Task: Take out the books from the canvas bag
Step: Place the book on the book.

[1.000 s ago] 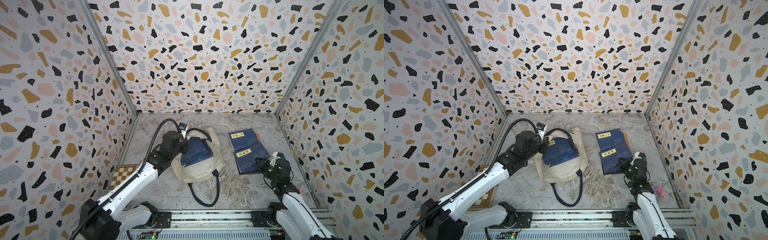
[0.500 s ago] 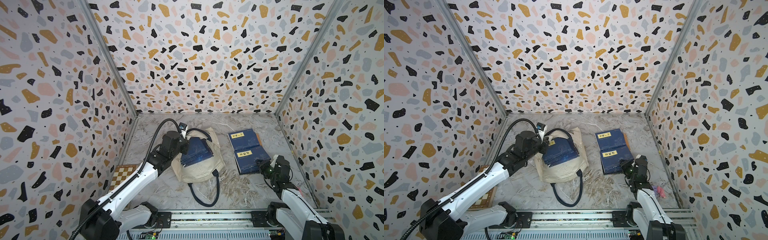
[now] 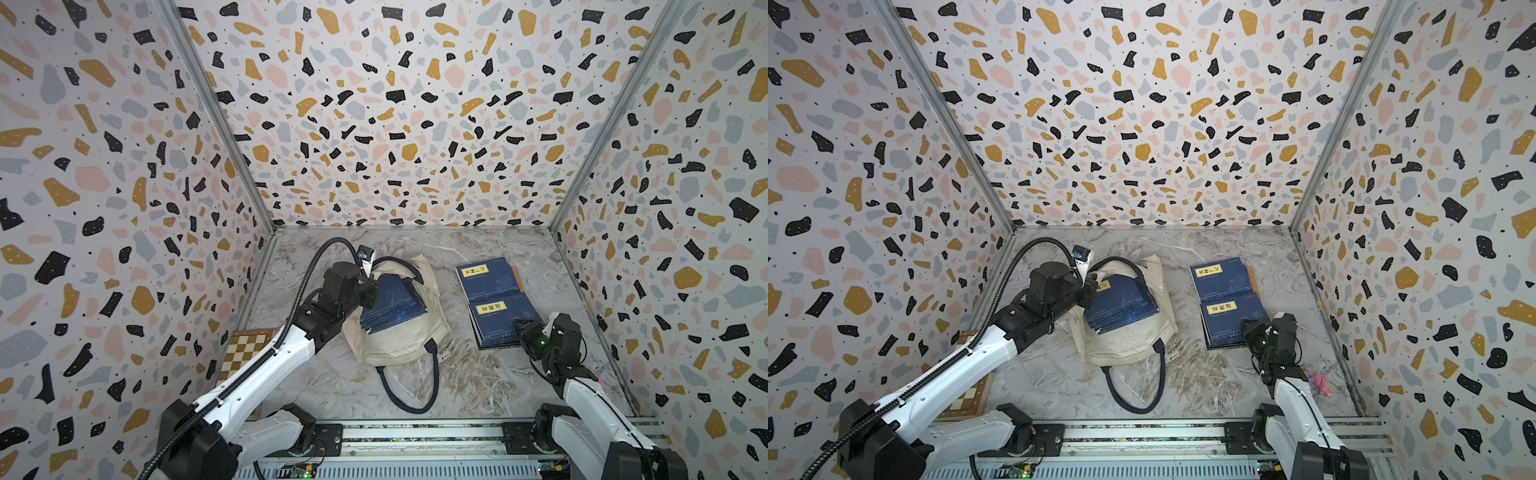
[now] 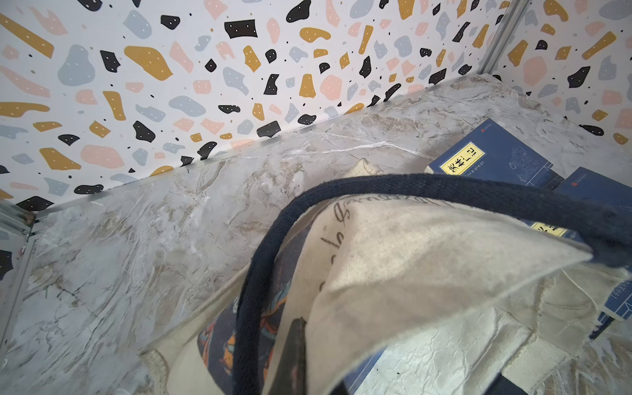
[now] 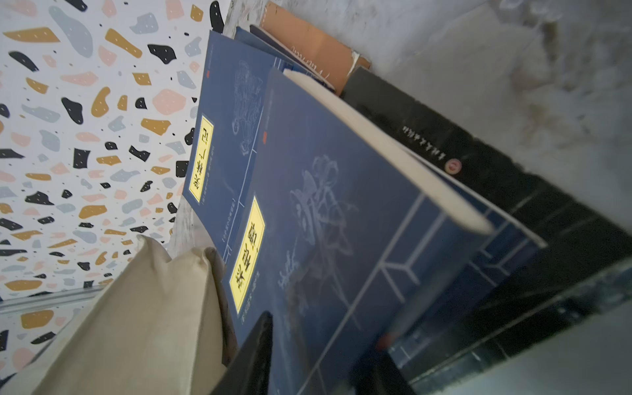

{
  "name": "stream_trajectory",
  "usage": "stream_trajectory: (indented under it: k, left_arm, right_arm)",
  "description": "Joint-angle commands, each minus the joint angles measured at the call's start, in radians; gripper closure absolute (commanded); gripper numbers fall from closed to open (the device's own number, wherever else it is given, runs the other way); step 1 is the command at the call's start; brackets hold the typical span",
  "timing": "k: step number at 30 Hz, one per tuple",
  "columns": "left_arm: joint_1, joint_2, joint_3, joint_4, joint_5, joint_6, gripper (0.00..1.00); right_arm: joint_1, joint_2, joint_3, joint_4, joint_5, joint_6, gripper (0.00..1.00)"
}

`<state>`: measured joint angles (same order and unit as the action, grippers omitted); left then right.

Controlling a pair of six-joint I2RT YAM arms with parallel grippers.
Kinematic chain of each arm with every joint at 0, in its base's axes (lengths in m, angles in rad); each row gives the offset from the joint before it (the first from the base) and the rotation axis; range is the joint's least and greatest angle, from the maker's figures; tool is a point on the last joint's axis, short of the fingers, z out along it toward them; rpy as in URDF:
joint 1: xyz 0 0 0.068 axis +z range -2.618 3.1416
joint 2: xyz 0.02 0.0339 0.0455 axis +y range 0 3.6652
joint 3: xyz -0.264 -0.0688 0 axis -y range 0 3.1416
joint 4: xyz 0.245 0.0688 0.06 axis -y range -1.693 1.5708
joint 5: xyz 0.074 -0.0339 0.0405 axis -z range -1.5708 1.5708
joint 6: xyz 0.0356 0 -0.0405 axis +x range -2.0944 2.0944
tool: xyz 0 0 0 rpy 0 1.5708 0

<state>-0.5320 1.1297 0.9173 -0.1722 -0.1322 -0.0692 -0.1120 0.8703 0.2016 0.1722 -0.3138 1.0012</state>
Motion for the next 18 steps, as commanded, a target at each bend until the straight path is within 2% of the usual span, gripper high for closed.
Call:
stream_trajectory:
  k: [1,8,18]
  left_arm:
    - [0.009,-0.018,0.023,0.008,-0.007,-0.008,1.00]
    - [0.007,-0.013,0.026,0.005,-0.002,-0.009,1.00]
    - [0.008,-0.015,0.028,0.002,0.000,-0.010,1.00]
  right_arm:
    - [-0.003,-0.021,0.035,-0.055,-0.018,-0.028,0.53]
    - [-0.003,-0.026,0.028,-0.091,-0.038,-0.034,0.44]
    - [-0.004,-0.012,0.075,-0.205,-0.062,-0.068,0.38]
